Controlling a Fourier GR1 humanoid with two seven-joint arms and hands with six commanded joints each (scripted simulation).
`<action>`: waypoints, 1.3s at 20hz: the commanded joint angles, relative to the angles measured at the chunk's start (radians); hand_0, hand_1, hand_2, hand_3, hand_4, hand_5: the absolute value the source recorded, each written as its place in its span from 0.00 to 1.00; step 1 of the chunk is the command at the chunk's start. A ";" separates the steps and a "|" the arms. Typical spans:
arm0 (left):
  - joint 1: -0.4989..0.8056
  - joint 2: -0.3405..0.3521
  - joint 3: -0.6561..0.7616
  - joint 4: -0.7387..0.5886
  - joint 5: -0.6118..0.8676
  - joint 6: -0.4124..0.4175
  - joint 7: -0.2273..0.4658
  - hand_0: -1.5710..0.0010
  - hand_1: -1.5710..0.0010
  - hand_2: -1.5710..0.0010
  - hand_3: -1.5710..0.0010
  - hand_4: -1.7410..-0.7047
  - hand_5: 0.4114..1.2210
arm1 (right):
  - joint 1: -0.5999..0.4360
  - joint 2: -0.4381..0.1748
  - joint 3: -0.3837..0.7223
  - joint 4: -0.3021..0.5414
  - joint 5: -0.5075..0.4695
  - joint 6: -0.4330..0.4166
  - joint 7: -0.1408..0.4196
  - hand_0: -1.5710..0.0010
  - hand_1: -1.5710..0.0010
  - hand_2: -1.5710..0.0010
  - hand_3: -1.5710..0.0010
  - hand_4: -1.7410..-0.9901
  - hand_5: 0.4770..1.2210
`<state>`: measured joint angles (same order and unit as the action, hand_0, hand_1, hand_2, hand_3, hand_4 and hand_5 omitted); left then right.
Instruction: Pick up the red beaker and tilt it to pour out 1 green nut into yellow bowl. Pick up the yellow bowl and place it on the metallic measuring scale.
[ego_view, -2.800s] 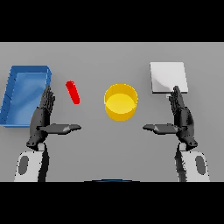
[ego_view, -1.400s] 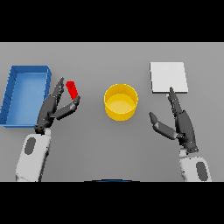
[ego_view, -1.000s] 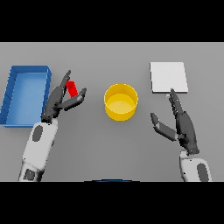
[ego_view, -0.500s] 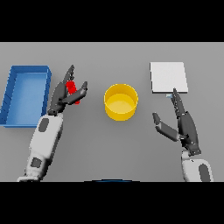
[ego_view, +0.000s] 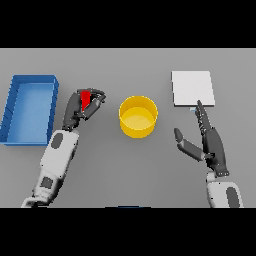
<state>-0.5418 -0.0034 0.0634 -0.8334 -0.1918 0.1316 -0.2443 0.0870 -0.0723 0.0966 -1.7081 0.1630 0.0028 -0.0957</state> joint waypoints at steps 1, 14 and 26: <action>0.008 -0.001 -0.011 -0.014 -0.007 0.001 0.016 0.14 0.13 0.12 0.17 0.17 0.93 | 0.006 0.003 0.003 0.001 0.003 -0.001 -0.007 1.00 1.00 1.00 1.00 0.65 0.23; -0.016 0.051 -0.026 -0.203 0.090 -0.111 0.108 0.01 0.01 0.01 0.01 0.02 0.89 | 0.010 -0.017 0.004 0.009 0.036 -0.010 -0.027 1.00 1.00 1.00 1.00 0.69 0.24; -0.131 0.203 -0.297 -0.210 -0.185 -0.149 0.244 0.00 0.00 0.00 0.00 0.00 0.88 | 0.005 -0.022 0.009 -0.003 0.055 -0.016 -0.010 1.00 1.00 1.00 1.00 0.74 0.25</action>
<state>-0.6727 0.1990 -0.2335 -1.0431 -0.3750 -0.0180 -0.0018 0.0919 -0.0943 0.1061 -1.7112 0.2178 -0.0134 -0.1064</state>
